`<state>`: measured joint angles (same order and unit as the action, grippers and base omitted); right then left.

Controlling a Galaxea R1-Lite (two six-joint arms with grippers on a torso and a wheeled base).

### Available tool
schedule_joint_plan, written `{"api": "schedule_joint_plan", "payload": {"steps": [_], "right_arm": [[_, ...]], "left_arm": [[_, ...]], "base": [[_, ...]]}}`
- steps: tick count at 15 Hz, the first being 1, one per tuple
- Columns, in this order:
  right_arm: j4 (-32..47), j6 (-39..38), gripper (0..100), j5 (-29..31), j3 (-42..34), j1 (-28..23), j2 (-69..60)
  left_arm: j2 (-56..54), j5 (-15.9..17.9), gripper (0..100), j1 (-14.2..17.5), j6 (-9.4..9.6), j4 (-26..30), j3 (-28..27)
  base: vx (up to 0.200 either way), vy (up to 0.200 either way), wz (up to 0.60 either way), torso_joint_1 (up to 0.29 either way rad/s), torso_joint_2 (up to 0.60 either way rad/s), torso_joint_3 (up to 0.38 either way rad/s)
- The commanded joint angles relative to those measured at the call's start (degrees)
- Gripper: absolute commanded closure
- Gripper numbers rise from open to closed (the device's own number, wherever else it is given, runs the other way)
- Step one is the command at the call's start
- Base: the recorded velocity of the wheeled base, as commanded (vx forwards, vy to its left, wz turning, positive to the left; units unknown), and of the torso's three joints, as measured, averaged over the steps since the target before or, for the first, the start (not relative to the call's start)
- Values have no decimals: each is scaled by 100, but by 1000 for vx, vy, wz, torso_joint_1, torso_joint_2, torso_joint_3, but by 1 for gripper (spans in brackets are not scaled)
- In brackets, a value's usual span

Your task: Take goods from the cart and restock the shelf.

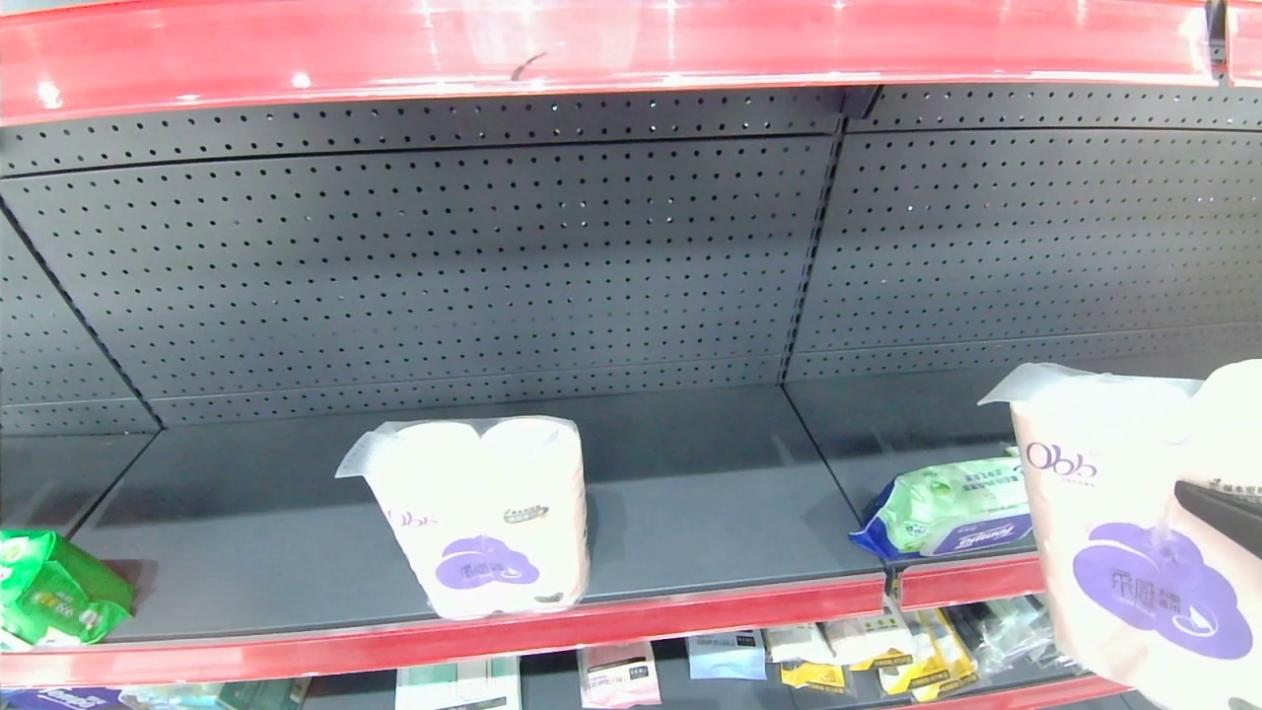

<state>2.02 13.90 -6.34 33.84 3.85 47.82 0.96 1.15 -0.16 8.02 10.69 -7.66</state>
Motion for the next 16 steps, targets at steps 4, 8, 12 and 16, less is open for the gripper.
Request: {"api": "schedule_joint_plan", "payload": {"steps": [4, 8, 12, 16], "right_arm": [[-238, -1, 100, -34, 61, 1, 227], [-325, -1, 100, -34, 61, 1, 333], [-317, -1, 100, -131, 132, 1, 271], [-317, -1, 100, -737, 448, 10, 183]], "left_arm": [[-96, -27, 0, -19, -161, -58, 150], [-96, -44, 0, -19, -354, -58, 150], [-96, -35, 0, -19, -363, -58, 150], [-96, -27, 0, -19, -363, -50, 150]], "base": [[0, 0, 0, 0, 0, 0], [0, 0, 0, 0, 0, 0], [0, 0, 600, 2, 2, 2], [0, 0, 600, 11, 0, -1]]}}
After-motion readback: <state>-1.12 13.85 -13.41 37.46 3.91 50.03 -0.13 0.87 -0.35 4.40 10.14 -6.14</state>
